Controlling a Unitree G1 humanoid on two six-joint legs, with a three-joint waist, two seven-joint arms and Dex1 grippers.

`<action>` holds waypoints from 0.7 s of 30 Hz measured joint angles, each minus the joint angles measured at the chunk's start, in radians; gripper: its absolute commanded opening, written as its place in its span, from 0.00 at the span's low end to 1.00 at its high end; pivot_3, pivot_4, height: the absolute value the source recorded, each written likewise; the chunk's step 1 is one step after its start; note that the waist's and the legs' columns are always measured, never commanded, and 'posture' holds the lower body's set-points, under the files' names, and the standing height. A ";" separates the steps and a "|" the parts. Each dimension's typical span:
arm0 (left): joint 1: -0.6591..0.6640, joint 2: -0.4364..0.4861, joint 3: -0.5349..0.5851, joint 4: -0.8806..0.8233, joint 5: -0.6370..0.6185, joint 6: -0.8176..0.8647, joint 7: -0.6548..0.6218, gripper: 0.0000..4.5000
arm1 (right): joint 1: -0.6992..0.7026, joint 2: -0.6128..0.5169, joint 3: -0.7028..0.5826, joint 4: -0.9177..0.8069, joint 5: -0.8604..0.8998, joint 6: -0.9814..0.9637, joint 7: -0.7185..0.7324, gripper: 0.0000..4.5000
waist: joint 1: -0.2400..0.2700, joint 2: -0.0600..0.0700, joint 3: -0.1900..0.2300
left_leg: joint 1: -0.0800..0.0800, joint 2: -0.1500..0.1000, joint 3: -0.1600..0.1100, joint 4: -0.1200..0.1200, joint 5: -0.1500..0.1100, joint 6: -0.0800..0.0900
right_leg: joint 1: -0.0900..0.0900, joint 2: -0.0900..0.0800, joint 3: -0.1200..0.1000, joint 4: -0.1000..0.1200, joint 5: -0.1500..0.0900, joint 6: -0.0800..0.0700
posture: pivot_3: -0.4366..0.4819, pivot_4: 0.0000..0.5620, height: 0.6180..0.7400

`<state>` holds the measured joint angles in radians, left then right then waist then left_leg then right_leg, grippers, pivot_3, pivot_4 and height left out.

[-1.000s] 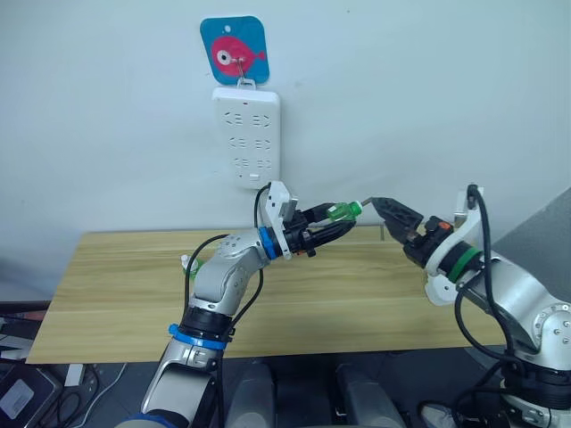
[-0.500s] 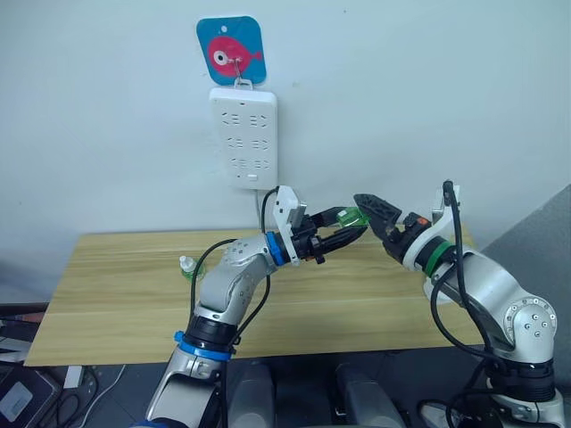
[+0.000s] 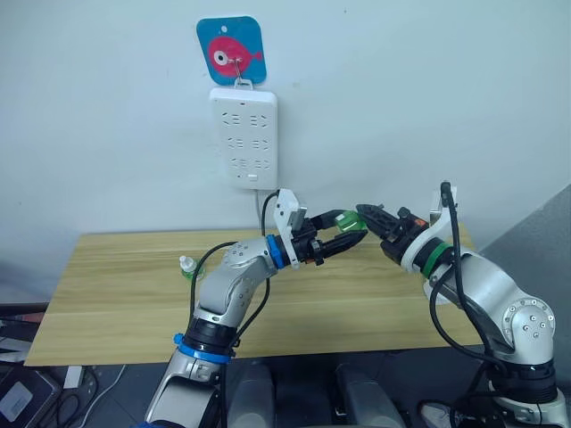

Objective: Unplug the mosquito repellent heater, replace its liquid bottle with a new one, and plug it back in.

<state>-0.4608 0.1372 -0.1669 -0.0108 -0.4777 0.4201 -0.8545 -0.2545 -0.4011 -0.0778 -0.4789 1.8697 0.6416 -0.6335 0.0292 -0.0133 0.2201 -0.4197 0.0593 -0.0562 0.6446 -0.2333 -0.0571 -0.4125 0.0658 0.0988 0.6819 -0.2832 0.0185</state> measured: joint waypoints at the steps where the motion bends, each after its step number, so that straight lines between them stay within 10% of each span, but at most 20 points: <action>1: 0.000 0.008 -0.004 0.000 0.001 0.002 -0.006 0.92 | 0.004 -0.006 0.000 0.000 -0.003 0.000 0.004 0.19 | 0.001 0.000 0.000 | 0.000 0.000 0.000 0.000 0.000 0.000 | 0.000 0.000 0.000 0.000 0.000 0.000 | 0.69 0.35 1.00; 6: -0.037 0.114 -0.026 0.000 0.040 -0.013 -0.076 1.00 | 0.058 -0.113 0.000 0.009 -0.181 0.029 0.129 0.19 | 0.002 0.000 0.000 | 0.001 0.000 0.000 0.000 0.000 0.000 | 0.000 0.000 0.000 0.000 0.000 0.000 | 0.70 0.35 1.00; 12: -0.024 0.249 -0.088 -0.031 0.126 -0.080 -0.174 1.00 | 0.121 -0.264 0.192 0.109 -0.902 -0.102 0.431 0.19 | 0.006 0.000 0.000 | 0.002 0.000 0.001 -0.001 0.000 0.000 | 0.000 0.000 0.001 0.000 0.000 0.000 | 0.72 0.36 1.00; 21: 0.022 0.232 -0.131 -0.029 0.196 -0.156 -0.156 1.00 | 0.113 -0.095 0.305 0.504 -1.576 -0.551 0.575 0.19 | 0.025 0.000 0.000 | 0.002 0.000 0.003 0.000 0.000 0.000 | 0.000 0.000 0.001 0.001 0.000 -0.001 | 0.72 0.35 1.00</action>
<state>-0.4389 0.3695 -0.2974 -0.0401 -0.2813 0.2642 -1.0107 -0.1413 -0.4959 0.2277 0.0254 0.2942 0.0909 -0.0584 0.0543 -0.0131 0.2200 -0.4178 0.0597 -0.0535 0.6446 -0.2333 -0.0572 -0.4129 0.0659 0.1003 0.6825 -0.2835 0.0178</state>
